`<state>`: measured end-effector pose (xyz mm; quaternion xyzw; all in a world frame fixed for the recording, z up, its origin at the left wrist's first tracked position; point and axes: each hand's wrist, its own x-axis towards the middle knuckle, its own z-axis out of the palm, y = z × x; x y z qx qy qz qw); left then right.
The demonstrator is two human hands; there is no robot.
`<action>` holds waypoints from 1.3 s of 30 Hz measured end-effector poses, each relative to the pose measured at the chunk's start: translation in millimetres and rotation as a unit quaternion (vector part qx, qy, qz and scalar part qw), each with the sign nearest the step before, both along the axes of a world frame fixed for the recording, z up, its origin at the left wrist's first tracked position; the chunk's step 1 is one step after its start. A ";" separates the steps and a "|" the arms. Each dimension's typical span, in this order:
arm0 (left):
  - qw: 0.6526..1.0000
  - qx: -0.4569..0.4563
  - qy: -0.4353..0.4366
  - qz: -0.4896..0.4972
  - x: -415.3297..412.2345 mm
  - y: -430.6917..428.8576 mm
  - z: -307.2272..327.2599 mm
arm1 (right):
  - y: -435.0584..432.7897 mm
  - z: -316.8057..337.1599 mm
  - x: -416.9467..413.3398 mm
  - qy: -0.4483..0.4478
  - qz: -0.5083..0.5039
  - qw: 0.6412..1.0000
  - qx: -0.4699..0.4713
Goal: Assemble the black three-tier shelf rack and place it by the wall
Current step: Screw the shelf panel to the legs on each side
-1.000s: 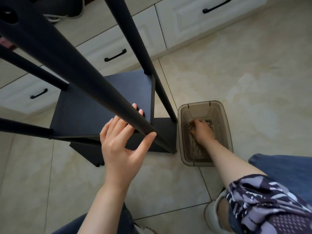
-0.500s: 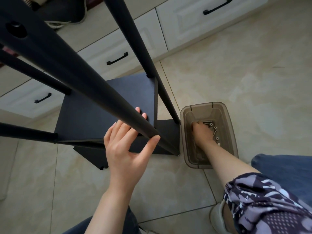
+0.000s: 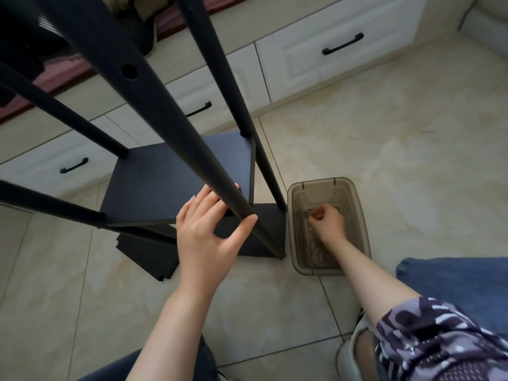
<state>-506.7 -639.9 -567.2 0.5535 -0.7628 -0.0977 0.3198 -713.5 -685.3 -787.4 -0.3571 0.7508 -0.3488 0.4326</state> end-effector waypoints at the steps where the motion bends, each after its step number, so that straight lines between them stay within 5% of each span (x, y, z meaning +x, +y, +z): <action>1: 1.000 0.005 0.000 0.000 0.1 0.1 1.2 | 1.5 6.9 1.0 -0.022 -0.010 1.000 -0.008; 7: 0.998 0.016 -0.055 0.005 0.4 0.4 11.1 | 11.6 57.6 19.0 -0.141 -0.078 0.984 -0.081; 14: 0.990 0.075 -0.112 0.032 -10.9 4.0 25.3 | 11.6 128.5 51.9 -0.288 -0.016 0.948 -0.136; 29: 0.963 0.191 -0.161 0.098 -6.5 -13.8 43.0 | 5.2 150.4 89.2 -0.225 0.166 0.951 -0.133; 39: 0.973 0.188 -0.049 0.124 48.1 -38.1 75.9 | -21.2 206.8 125.0 -0.148 0.247 0.941 -0.179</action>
